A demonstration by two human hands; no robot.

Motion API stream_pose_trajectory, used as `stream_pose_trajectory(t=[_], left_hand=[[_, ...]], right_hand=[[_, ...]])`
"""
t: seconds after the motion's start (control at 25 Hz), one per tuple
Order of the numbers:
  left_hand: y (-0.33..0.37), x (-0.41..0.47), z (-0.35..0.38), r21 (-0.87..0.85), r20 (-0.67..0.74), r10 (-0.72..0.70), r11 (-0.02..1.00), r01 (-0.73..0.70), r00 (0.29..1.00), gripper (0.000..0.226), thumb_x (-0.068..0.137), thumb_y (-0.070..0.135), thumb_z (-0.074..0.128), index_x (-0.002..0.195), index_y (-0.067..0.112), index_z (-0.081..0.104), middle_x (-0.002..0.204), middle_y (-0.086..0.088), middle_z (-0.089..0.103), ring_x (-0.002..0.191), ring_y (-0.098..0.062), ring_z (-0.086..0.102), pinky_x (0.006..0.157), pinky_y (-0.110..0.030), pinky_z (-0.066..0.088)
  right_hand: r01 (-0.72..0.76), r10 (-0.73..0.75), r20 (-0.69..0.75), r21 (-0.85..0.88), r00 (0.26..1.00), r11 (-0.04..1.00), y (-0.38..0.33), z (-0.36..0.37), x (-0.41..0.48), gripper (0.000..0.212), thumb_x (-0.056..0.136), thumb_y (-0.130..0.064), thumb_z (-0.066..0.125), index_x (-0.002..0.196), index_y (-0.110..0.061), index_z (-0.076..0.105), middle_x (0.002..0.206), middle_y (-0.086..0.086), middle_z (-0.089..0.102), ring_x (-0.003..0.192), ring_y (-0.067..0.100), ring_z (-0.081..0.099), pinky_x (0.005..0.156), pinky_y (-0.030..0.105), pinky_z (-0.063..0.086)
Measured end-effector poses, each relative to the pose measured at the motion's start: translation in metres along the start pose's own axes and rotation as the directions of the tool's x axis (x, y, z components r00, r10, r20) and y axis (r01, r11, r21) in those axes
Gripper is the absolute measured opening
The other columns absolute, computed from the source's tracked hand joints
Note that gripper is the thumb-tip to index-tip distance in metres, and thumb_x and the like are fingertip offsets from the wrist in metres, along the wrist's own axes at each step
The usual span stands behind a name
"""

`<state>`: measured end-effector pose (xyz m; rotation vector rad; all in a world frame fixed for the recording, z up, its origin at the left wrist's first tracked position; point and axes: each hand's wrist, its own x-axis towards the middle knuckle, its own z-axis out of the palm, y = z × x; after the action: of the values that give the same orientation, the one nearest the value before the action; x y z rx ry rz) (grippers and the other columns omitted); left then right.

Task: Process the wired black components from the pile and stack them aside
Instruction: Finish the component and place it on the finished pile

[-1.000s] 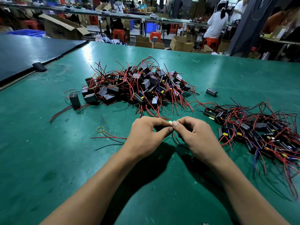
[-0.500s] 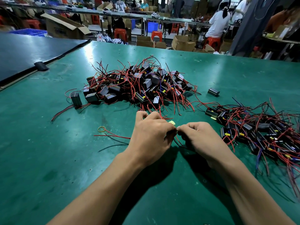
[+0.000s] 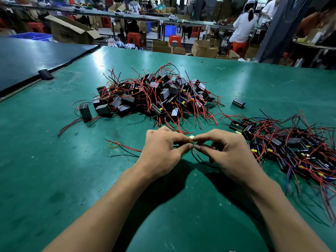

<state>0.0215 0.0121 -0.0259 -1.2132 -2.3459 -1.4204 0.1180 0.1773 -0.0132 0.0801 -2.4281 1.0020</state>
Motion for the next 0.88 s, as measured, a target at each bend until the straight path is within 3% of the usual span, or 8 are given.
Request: stream_pose_trajectory(t=[0.16,0.36,0.48,0.56,0.64,0.88], left_hand=[[-0.002,0.001,-0.001,0.013,0.035,-0.018,1.000,0.018,0.999,0.008,0.079,0.032,0.078,0.087,0.031,0.078,0.064,0.032,0.054,0.082,-0.010,0.053,0.087,-0.054,0.043],[-0.002,0.000,-0.001,0.027,0.054,-0.009,1.000,0.008,0.998,0.008,0.080,0.032,0.078,0.088,0.030,0.079,0.067,0.030,0.057,0.083,-0.013,0.056,0.087,-0.053,0.044],[-0.004,-0.001,-0.002,0.069,0.048,0.023,0.997,-0.026,0.999,0.007,0.081,0.034,0.077,0.088,0.032,0.078,0.072,0.022,0.067,0.084,-0.013,0.057,0.089,-0.048,0.040],[-0.003,-0.002,-0.002,0.115,0.040,0.041,0.992,-0.046,0.998,0.006,0.082,0.036,0.076,0.088,0.034,0.077,0.075,0.018,0.069,0.085,-0.010,0.055,0.088,-0.039,0.033],[0.000,-0.002,-0.002,0.158,0.032,0.069,0.985,-0.073,0.997,0.006,0.083,0.038,0.073,0.087,0.034,0.077,0.075,0.017,0.069,0.084,-0.009,0.053,0.083,-0.034,0.026],[0.008,-0.003,-0.002,0.233,0.019,0.124,0.964,-0.125,0.992,0.008,0.083,0.038,0.071,0.087,0.034,0.077,0.074,0.018,0.069,0.081,-0.011,0.054,0.080,-0.038,0.029]], right_hand=[[0.093,-0.094,-0.021,-0.049,0.995,0.994,0.004,0.000,0.000,0.016,0.081,-0.013,0.082,0.095,-0.020,0.079,0.084,-0.013,0.071,0.066,-0.003,0.061,0.059,0.010,0.042],[0.083,-0.082,0.007,-0.075,0.997,0.994,0.004,-0.001,0.001,0.012,0.083,-0.032,0.076,0.092,-0.025,0.079,0.082,-0.014,0.071,0.066,0.008,0.062,0.058,0.020,0.047],[0.037,-0.036,0.021,-0.073,0.999,0.997,-0.001,-0.001,0.000,0.009,0.083,-0.033,0.075,0.088,-0.026,0.077,0.080,-0.014,0.069,0.063,0.009,0.058,0.059,0.018,0.045],[-0.041,0.042,0.019,-0.050,0.999,0.998,-0.003,0.001,0.000,0.005,0.084,-0.026,0.078,0.083,-0.027,0.074,0.076,-0.012,0.069,0.061,0.009,0.056,0.058,0.018,0.044],[-0.172,0.172,0.018,0.001,0.985,0.985,-0.005,0.004,0.000,0.014,0.085,-0.019,0.078,0.075,-0.025,0.071,0.066,-0.013,0.066,0.055,0.005,0.052,0.056,0.017,0.041],[-0.527,0.526,0.063,0.204,0.848,0.825,-0.004,0.011,0.007,0.026,0.085,-0.020,0.072,0.058,-0.019,0.069,0.053,-0.010,0.051,0.056,0.009,0.041,0.061,0.029,0.033]])
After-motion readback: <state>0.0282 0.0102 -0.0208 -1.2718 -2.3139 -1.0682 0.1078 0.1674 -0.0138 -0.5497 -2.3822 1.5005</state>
